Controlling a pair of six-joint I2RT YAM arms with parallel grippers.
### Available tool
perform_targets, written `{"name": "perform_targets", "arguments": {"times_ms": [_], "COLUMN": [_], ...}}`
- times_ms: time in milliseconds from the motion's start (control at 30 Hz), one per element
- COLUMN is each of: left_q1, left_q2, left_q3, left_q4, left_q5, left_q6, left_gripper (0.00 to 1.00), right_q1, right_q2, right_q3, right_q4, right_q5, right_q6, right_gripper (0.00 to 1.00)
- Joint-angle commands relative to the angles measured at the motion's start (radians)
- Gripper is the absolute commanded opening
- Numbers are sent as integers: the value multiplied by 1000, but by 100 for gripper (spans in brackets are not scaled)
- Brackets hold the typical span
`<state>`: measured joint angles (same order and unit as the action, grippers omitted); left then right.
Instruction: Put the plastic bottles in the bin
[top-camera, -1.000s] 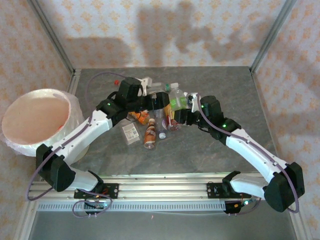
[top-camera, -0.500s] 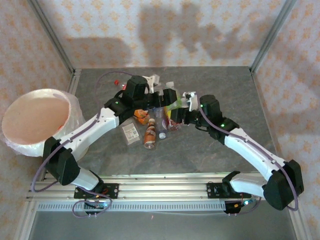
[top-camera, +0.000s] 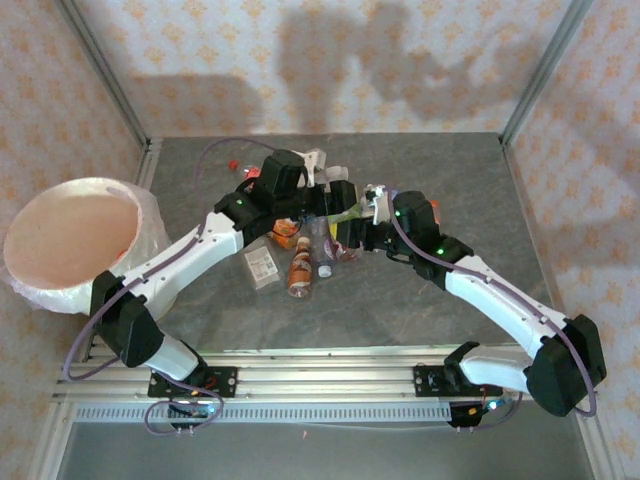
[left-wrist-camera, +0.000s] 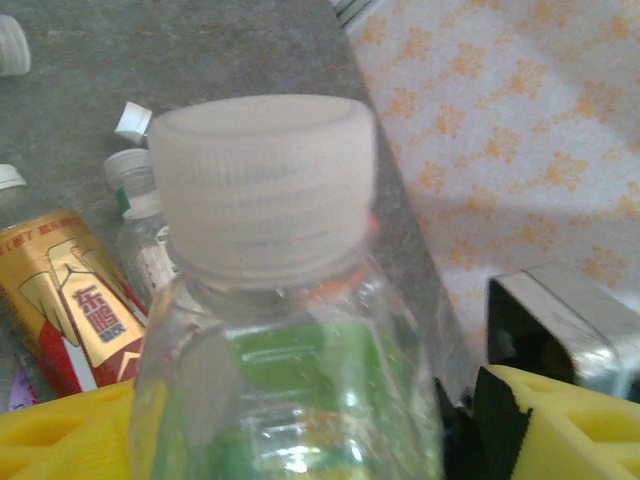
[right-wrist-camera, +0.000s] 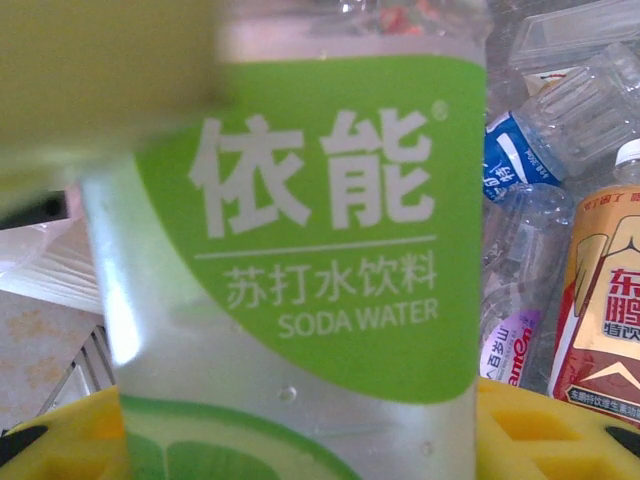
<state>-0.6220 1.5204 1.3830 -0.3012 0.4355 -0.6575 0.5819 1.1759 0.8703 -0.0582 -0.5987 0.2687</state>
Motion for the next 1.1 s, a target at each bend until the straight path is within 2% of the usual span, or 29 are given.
{"name": "perform_targets", "arguments": {"times_ms": [0,100,233,333,467,633,733,867,1000,1067], "left_q1": [-10,-14,-24,-26,-24,-22,-19,-11,10,24], "left_q2": [21,43,66,59,27,-7,-15,-21,-33,-47], "left_q3": [25,39,75,77,55,49,60,74,85,76], "left_q4": [-29,-2,-47,-59,-55,-75,-90,-125,-172,-181], "left_q5": [-33,4,-6,-15,-67,-156,-170,-213,-255,-275], "left_q6": [-12,-24,3,13,14,32,43,52,65,64], "left_gripper": [80,76,63,54,51,49,48,46,45,45], "right_q1": [5,4,4,4,4,5,4,4,4,5], "right_q2": [-33,-31,-25,-20,-22,-34,-34,-47,-64,-64], "right_q3": [21,25,31,37,44,52,83,91,89,89], "right_q4": [55,58,50,30,-8,-21,-54,-77,-97,-112], "right_q5": [-41,-58,-30,-23,10,-1,-15,27,148,158], "right_q6": [-22,-17,-12,-11,-8,3,-2,-15,4,3], "right_gripper": [39,39,40,45,63,81,99,99,99,99]}}
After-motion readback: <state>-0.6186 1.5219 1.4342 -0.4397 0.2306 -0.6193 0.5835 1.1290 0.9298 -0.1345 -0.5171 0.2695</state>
